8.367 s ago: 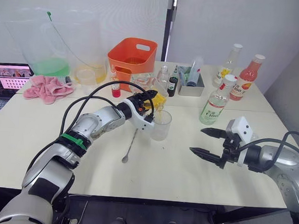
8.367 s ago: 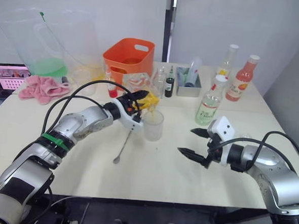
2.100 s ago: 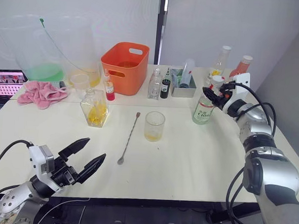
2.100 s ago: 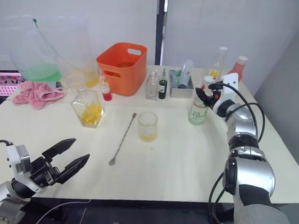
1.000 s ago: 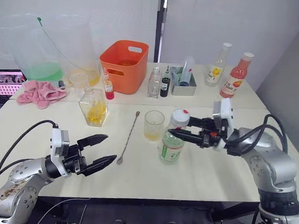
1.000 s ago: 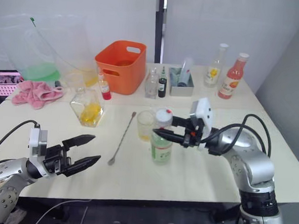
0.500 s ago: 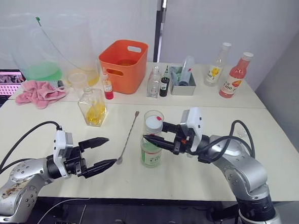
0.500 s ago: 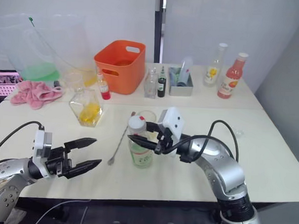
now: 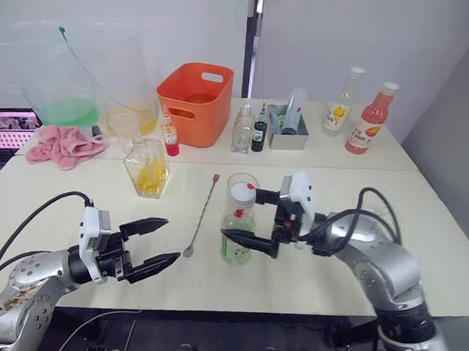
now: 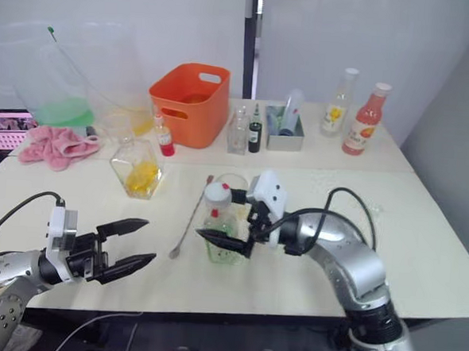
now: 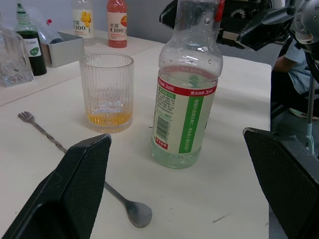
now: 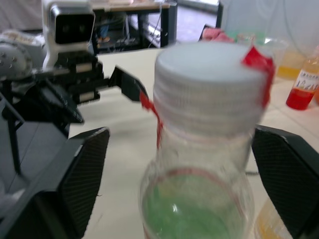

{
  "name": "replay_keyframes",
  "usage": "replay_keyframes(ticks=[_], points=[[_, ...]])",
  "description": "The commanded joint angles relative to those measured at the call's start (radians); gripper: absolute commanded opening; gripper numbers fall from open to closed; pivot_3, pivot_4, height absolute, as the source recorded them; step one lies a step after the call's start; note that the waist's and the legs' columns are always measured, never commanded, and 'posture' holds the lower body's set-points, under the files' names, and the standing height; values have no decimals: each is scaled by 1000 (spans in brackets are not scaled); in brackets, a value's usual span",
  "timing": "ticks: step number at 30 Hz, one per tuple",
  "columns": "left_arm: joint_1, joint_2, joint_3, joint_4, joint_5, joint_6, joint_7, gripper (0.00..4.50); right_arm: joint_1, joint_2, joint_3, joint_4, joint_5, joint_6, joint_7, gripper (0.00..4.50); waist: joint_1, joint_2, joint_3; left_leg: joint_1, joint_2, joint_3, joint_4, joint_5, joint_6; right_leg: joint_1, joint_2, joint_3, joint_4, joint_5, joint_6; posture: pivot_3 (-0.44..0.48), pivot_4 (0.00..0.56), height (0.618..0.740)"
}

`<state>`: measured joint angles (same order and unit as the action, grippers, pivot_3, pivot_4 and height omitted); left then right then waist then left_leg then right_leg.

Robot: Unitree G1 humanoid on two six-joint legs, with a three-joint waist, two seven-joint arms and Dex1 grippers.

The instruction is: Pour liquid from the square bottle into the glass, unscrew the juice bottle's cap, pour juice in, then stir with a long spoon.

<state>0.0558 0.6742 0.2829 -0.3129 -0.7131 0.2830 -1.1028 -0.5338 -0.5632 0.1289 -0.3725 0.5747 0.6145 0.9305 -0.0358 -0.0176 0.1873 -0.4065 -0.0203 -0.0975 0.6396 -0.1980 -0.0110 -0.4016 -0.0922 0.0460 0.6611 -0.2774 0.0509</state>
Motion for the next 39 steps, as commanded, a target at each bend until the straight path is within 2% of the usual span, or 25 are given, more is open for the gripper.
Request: replay_keyframes(ticks=[1,4,7,9,13,17,21,26,30,36,39], points=[[7,4,32,-48,-23,-13,0,4500,-49,-90,-58,81,53,-54,211,4486,1,0,0,0,0,0,0,0,0,0,0,0,-1,0,0,0,150,740],[28,-2,52,-62,-21,-17,13,4500,-126,-143,-4,216,2,-151,403,4486,-9,0,0,0,1,0,0,0,0,0,1,0,-1,0,0,0,150,740],[76,-7,80,-71,-3,-39,19,4500,-275,-109,61,456,-75,-298,579,4486,-19,0,0,2,3,3,-1,0,0,0,2,0,0,1,-2,0,150,740],[106,-9,99,-96,-11,-40,28,4500,-374,-64,85,598,-81,-329,655,4486,-25,-1,0,2,4,4,-1,0,0,-1,2,0,0,1,-2,0,150,740],[156,-22,129,-185,-30,-27,88,4500,-510,-31,206,769,6,-373,684,4486,-21,-1,0,1,3,4,-1,0,0,-2,1,0,1,2,-3,0,150,740],[203,-19,149,-254,-67,3,119,4500,-581,-2,296,891,33,-474,684,4486,-7,-1,0,1,2,3,-1,-1,-1,-3,-1,-1,1,2,-3,0,150,740],[248,-9,163,-301,-103,31,131,4500,-629,26,369,945,101,-516,684,4486,-5,-1,0,1,2,3,-1,-1,-1,-3,-1,-1,1,2,-3,0,150,740],[275,-2,175,-329,-117,42,145,4500,-652,-2,468,944,197,-541,684,4486,-7,-1,0,1,3,3,-1,-1,-2,-3,0,-1,1,2,-3,0,150,740],[274,-5,180,-325,-117,36,153,4500,-658,-47,550,925,260,-550,684,3405,-4,-1,0,1,2,3,-1,-1,-2,-3,0,-1,1,2,-3,0,150,740],[250,-11,163,-305,-100,24,158,4500,-666,-59,579,915,327,-528,684,1339,-8,-1,0,1,3,3,-1,-1,-2,-4,0,-1,1,2,-3,0,150,740],[231,-22,141,-297,-85,19,166,4500,-649,-65,555,907,341,-506,684,1211,-8,-1,0,1,3,3,-1,-1,-2,-4,0,-1,1,2,-3,0,150,740]])
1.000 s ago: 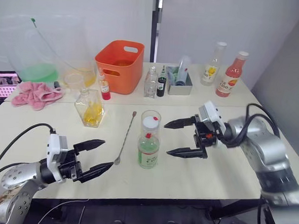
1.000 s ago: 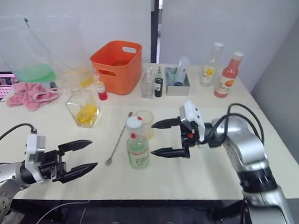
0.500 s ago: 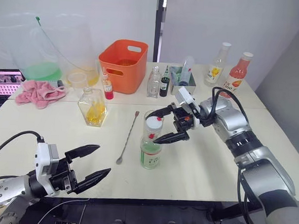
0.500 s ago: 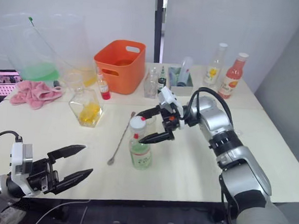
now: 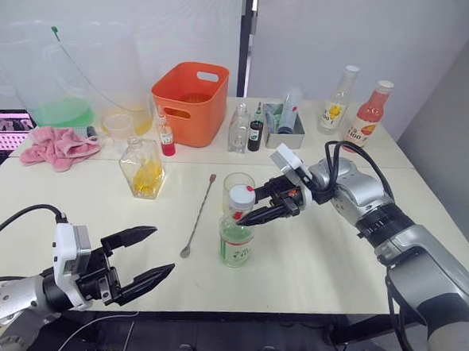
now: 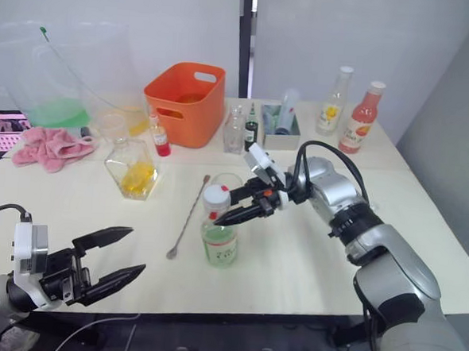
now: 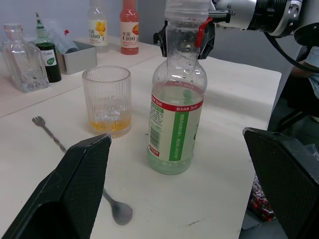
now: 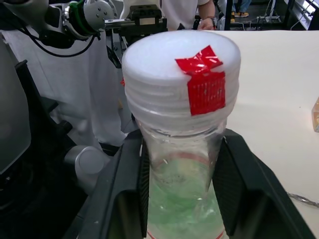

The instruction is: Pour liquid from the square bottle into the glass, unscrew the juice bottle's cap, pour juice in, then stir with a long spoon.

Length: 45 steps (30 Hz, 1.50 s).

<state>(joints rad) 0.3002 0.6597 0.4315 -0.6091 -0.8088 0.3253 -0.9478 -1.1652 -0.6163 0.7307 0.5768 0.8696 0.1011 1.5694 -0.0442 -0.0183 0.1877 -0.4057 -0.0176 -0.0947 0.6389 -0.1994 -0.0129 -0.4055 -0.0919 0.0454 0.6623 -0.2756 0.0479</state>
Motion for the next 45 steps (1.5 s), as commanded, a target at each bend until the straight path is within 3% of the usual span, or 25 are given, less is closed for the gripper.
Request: replay_keyframes(ticks=[1,5,13,19,21,28,34,38,40,45], points=[[-18,-12,-16,2,17,-26,10,4500,-6,-21,-61,-54,44,10,45,1211,1,0,0,0,0,0,0,0,0,0,0,0,0,0,0,0,150,740],[-32,-29,-45,18,35,-38,4,4500,59,-35,-197,-112,-17,37,45,1211,7,0,0,-1,0,0,0,0,0,0,0,0,0,0,0,0,150,740],[-85,-52,-112,74,33,-38,-26,4500,445,-192,-533,-815,2,377,-538,1210,32,0,0,-2,-1,-1,0,-1,-2,-1,-1,-1,-1,0,0,0,150,740],[-215,-53,-194,176,38,-27,-80,4500,621,-129,-680,-1146,62,627,-1027,1208,29,0,0,-2,0,1,3,-1,-2,1,0,0,-1,0,0,0,150,740],[-262,-49,-222,215,42,-24,-108,4500,645,-81,-686,-1201,14,678,-1176,1208,28,-1,0,-1,0,1,3,-1,-2,2,1,0,-1,0,0,0,150,740],[-334,-32,-263,298,54,-24,-188,4500,745,57,-732,-1291,61,808,-1433,1207,28,-1,0,-2,0,0,3,-1,-2,1,1,-1,0,0,0,0,150,740],[-391,-9,-279,346,70,-20,-238,4500,821,140,-706,-1317,8,813,-1506,1205,26,-1,-1,-1,0,0,3,-1,-2,2,1,-1,0,0,0,0,150,740],[-408,6,-271,374,84,-33,-259,4500,830,159,-703,-1307,20,822,-1478,1205,21,-2,-1,1,0,0,3,-1,-1,3,1,-1,0,0,0,0,150,740],[-405,7,-266,382,90,-41,-262,4500,817,153,-701,-1297,18,818,-1450,2243,17,-2,-1,1,0,0,3,-1,-1,3,1,0,0,0,0,0,150,740],[-393,-3,-257,374,99,-53,-250,4500,783,87,-721,-1261,3,794,-1310,3952,12,-2,-1,0,0,0,3,-1,-1,3,2,-1,0,0,0,0,150,740]])
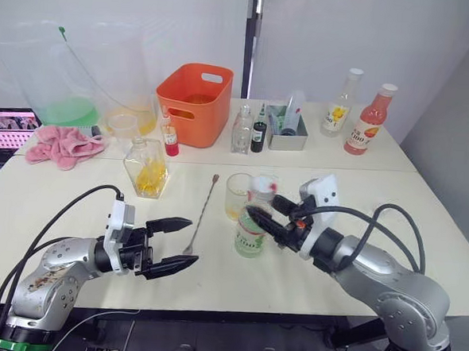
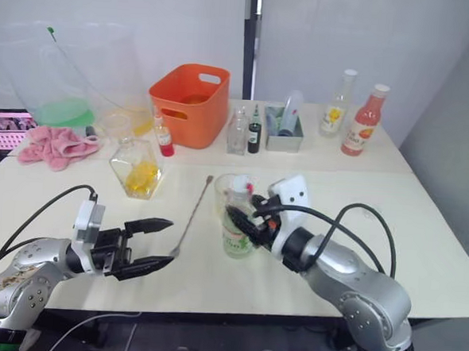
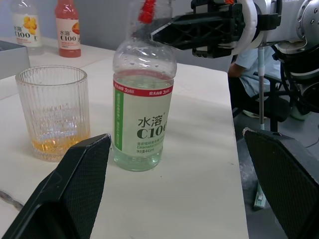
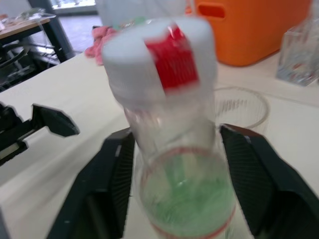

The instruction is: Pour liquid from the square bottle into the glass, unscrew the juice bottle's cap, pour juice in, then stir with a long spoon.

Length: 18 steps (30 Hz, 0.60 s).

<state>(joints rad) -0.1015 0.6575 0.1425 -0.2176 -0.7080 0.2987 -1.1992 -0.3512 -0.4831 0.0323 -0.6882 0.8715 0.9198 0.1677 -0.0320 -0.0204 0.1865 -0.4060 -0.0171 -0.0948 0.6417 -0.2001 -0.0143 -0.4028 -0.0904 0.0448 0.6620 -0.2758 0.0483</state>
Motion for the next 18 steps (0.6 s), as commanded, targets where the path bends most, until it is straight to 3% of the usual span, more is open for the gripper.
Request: replay_keyframes(ticks=[1,2,9,18], points=[[17,-6,34,-25,-1,-30,7,4500,-36,-80,-36,32,-14,-52,155,4303,-1,0,0,0,0,0,0,0,0,0,0,0,0,0,0,0,150,740],[26,-10,36,-33,0,-33,13,4500,-41,-113,-45,62,-30,-83,224,4473,-1,0,0,0,0,0,0,0,0,0,0,0,0,0,0,0,150,740],[111,-36,60,-110,3,-50,76,4500,-143,-285,30,351,-192,-401,808,4473,-7,0,0,0,0,1,0,0,0,1,0,0,-2,0,0,0,150,740],[247,-43,124,-255,-19,-50,162,4500,-441,-159,134,787,-324,-595,1169,4473,-13,0,0,0,1,1,0,0,0,0,0,0,-1,0,0,0,150,740]])
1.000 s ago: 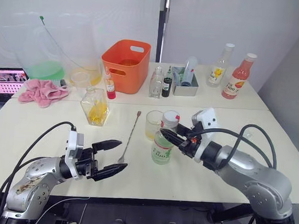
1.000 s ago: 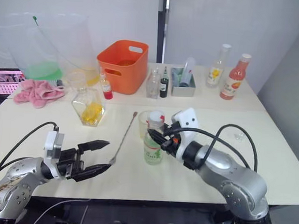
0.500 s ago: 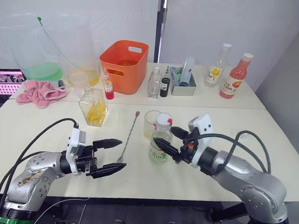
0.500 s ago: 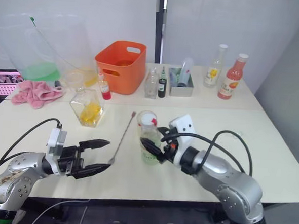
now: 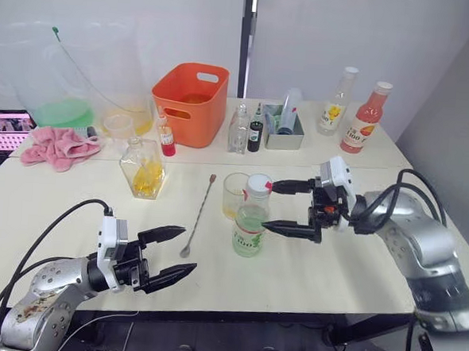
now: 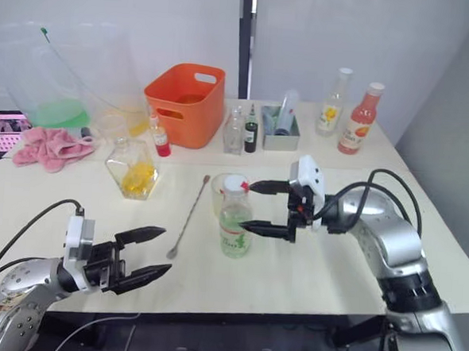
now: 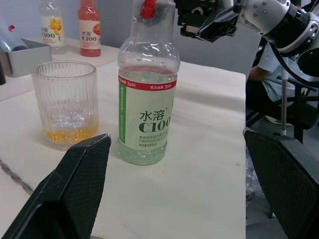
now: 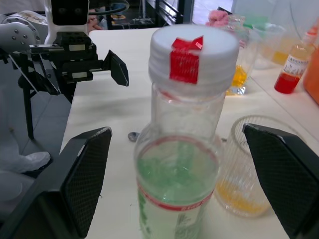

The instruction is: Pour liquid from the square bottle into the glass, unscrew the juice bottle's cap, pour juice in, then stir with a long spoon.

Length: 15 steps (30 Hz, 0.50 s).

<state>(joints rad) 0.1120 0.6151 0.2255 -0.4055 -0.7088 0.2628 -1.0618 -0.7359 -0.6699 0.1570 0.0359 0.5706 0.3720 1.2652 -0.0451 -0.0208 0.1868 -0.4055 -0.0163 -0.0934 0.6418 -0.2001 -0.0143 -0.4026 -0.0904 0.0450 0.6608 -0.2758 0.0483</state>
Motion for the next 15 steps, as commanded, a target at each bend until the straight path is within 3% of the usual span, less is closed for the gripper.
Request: replay_keyframes(ticks=[1,7,10,15], points=[[50,-2,47,-81,-20,-13,33,4500,-71,41,15,84,-31,-51,91,4473,2,0,0,0,0,0,0,0,0,0,0,0,0,0,0,0,150,740],[139,-22,68,-152,-27,-14,77,4500,-114,92,19,150,-55,-38,153,4473,15,0,0,-1,-2,-1,0,0,0,0,-2,0,0,0,0,0,150,740],[162,-31,66,-172,-26,-16,91,4500,-116,104,20,158,-65,-30,171,3672,16,0,0,-1,-1,-1,0,0,0,0,-2,0,0,0,0,0,150,740],[168,-36,56,-177,-22,-16,101,4500,-118,124,7,149,-71,-19,169,1916,16,0,0,0,-1,-1,0,0,0,-1,-1,0,1,0,0,0,150,740]])
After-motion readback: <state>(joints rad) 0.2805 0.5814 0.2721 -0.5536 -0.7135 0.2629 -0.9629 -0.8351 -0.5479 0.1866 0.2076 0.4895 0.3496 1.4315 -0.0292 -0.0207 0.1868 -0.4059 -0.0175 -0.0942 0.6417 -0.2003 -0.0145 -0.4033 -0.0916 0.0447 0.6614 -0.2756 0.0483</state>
